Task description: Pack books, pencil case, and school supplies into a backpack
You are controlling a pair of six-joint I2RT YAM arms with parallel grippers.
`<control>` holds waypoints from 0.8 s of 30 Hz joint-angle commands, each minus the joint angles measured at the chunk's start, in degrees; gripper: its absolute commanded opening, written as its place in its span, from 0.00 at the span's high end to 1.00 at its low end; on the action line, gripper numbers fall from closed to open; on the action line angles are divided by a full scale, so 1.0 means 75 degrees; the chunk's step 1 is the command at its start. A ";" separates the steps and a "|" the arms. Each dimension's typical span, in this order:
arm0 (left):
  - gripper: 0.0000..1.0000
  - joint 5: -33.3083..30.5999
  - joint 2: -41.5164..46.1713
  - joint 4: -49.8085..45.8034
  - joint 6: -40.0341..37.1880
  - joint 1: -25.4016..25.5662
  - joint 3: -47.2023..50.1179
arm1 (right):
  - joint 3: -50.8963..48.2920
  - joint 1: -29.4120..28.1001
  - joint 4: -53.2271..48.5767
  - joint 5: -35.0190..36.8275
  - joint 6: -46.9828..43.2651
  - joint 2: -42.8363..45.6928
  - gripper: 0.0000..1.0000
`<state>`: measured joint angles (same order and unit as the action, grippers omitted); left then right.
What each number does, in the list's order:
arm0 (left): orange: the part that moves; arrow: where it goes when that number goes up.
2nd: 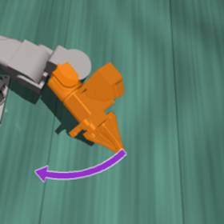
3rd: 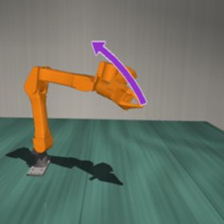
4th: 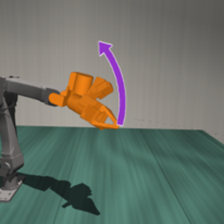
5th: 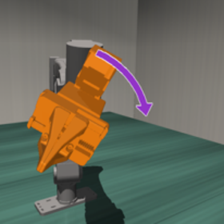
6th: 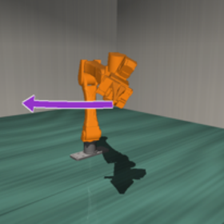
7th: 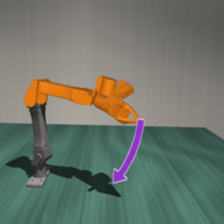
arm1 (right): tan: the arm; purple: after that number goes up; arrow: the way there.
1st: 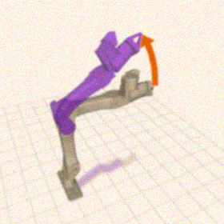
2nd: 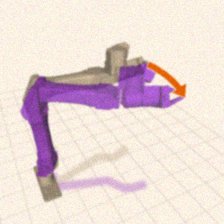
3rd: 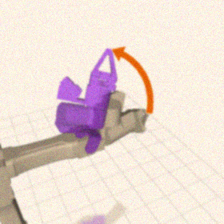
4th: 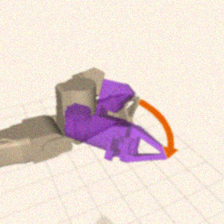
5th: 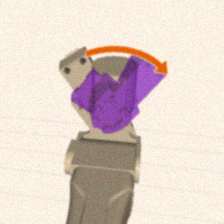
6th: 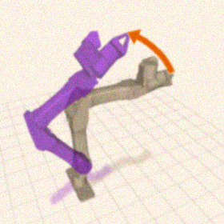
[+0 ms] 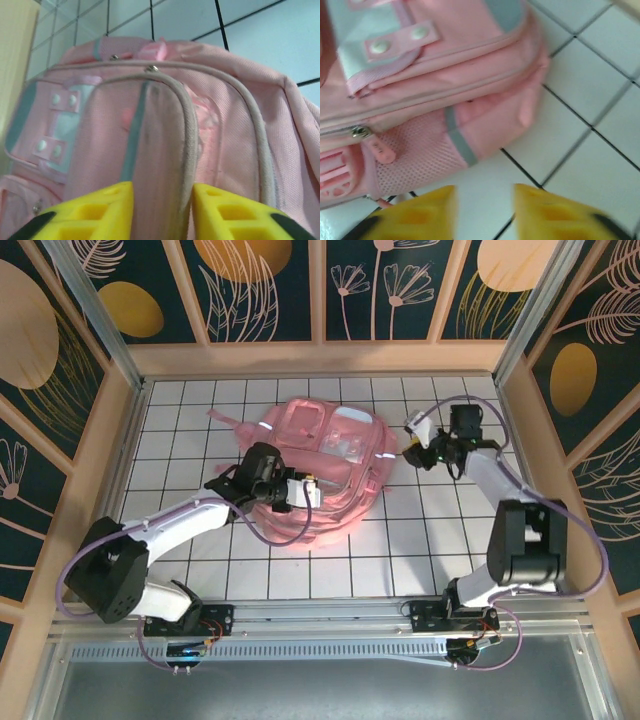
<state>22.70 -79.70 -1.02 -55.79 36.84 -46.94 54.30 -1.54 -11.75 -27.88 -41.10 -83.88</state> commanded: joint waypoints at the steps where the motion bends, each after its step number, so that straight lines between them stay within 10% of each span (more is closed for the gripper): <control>1: 0.49 0.0566 0.0831 0.1093 0.1864 -0.0249 -0.0070 | -0.1215 0.0155 0.2831 0.0353 0.2927 0.1472 0.38; 2: 0.43 0.0640 0.1098 0.1555 0.2406 -0.0401 0.0093 | -0.1659 0.0204 0.3411 0.0456 0.3411 0.1909 0.02; 10: 0.11 -0.0904 0.2733 0.3757 0.6147 -0.2260 0.1741 | -0.4283 0.0197 0.5450 0.3561 0.6044 0.4442 0.01; 15: 0.01 -0.3695 0.3317 0.4141 0.7525 -0.3585 0.3140 | -0.6215 0.0014 0.7241 0.4731 0.6366 0.4970 0.01; 24: 0.01 -0.4349 0.1665 0.8341 0.7589 -0.4653 0.5252 | -0.7302 -0.0602 1.2953 0.4863 0.4942 0.1296 0.01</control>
<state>-7.42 -62.50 42.81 -1.76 2.70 -9.74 0.36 -5.28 62.94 7.09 -0.62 -67.51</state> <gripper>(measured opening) 0.988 0.992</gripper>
